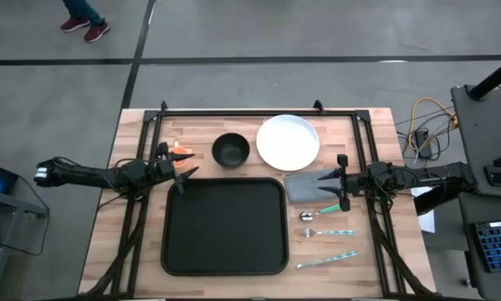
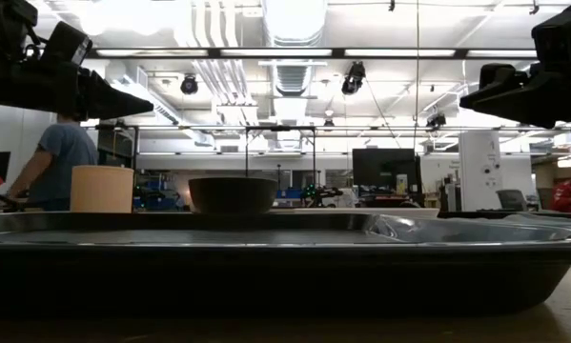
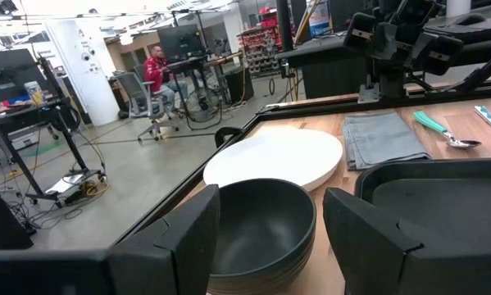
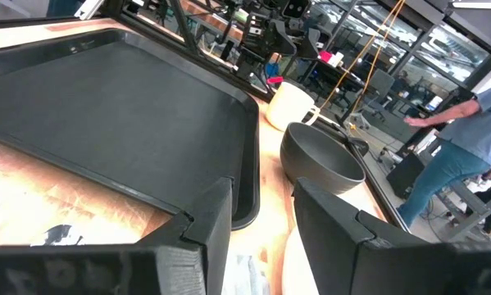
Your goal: Set up tray
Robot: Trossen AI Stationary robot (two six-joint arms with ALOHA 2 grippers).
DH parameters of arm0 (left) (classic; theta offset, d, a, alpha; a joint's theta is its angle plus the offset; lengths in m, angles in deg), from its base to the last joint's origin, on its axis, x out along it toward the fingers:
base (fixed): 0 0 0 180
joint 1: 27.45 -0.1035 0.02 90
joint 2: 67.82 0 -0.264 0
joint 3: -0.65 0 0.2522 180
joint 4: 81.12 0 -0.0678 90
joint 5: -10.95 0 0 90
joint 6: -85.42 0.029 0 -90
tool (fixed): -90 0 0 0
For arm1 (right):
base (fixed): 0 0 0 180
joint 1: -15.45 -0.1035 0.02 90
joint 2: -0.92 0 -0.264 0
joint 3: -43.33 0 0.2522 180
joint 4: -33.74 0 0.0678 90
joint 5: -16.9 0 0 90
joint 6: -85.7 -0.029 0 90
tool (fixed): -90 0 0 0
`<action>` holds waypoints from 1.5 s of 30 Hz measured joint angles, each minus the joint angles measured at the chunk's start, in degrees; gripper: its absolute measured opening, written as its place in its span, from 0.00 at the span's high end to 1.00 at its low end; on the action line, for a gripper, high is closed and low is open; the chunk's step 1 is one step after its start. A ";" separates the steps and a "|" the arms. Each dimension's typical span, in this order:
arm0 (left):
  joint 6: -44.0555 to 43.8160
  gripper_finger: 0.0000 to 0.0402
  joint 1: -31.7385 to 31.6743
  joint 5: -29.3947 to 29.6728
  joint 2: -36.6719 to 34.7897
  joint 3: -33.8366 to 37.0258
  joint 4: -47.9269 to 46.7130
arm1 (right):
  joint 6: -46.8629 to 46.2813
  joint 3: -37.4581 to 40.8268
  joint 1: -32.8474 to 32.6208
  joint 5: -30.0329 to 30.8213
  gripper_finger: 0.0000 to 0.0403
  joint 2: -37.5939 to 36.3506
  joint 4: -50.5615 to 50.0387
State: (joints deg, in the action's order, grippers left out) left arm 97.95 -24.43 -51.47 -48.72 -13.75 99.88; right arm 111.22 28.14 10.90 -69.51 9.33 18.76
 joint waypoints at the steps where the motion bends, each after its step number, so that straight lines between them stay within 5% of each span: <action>1: 0.01 0.51 0.01 -0.01 -0.01 0.00 0.01 | 0.00 0.02 -0.02 -0.01 0.70 -0.02 0.00; 37: -4.15 0.51 0.01 -1.26 -0.05 -1.16 0.45 | 0.00 0.02 -0.01 -0.01 0.69 -0.02 -0.01; 45: 4.11 0.51 -0.01 -0.89 -0.05 -1.18 13.49 | 0.00 0.00 -0.01 -0.01 0.69 -0.01 -0.01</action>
State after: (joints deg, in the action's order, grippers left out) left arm 102.05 -24.44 -52.35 -48.78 -14.93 113.37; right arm 111.22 28.14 10.89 -69.52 9.31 18.75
